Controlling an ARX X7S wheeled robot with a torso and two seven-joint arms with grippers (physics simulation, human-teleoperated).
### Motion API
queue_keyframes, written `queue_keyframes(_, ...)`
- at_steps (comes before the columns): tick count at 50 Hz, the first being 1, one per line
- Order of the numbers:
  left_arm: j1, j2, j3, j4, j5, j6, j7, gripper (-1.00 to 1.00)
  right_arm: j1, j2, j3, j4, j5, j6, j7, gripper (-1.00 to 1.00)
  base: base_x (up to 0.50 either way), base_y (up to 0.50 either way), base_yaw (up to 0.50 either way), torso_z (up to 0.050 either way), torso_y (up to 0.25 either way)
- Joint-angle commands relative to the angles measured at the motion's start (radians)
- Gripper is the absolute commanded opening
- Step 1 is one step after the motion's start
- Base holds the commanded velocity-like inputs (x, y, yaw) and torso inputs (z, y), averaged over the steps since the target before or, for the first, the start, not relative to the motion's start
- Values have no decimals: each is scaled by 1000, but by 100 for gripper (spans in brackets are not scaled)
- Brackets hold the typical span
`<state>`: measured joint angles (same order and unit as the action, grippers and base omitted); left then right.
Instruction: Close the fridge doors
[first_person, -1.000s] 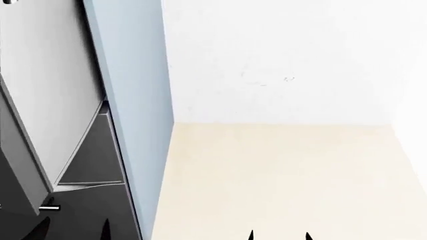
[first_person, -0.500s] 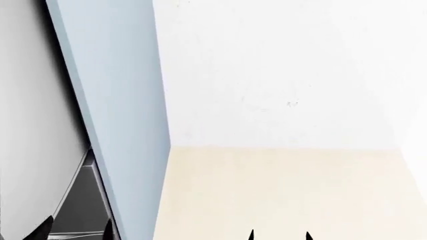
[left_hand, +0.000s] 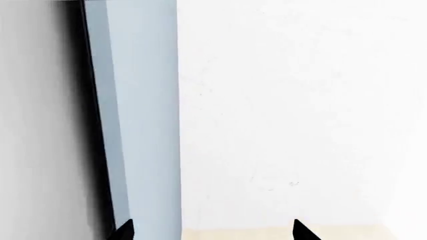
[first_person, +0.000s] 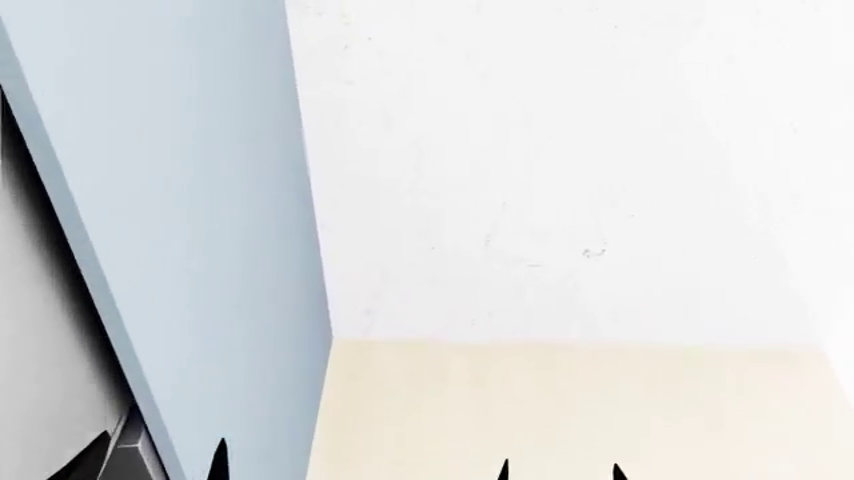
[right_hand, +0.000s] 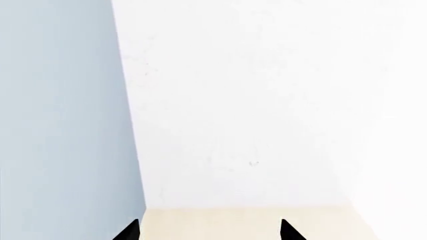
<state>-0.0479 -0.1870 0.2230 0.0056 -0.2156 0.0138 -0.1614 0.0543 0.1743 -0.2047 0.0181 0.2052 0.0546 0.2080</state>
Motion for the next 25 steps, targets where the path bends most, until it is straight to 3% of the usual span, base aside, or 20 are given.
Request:
queue_keyframes(1, -3, -4, 7, -4, -4, 5, -2, 100, 0, 6, -6, -5, 6, 3, 7, 100, 500, 0, 0, 50, 27)
queue_keyframes(9, 1, -4, 7, -3, -2, 24, -14, 100, 2, 9, -9, 3, 4, -6, 13, 100, 480, 0, 0, 50, 27)
queue_keyframes(14, 1, -4, 10, -6, -4, 28, -16, 100, 2, 15, -19, 0, -7, -9, 15, 100, 0, 0, 0, 0, 0)
queue_keyframes(18, 0, -5, 11, -15, -5, 38, -14, 100, 1, 18, -23, -5, -12, -12, 20, 100, 35, 466, 0, 0, 0)
queue_keyframes(25, 4, -10, 11, 3, -14, 37, -19, 100, 2, 15, -17, 6, 9, -24, 16, 100, 0, 0, 0, 0, 0)
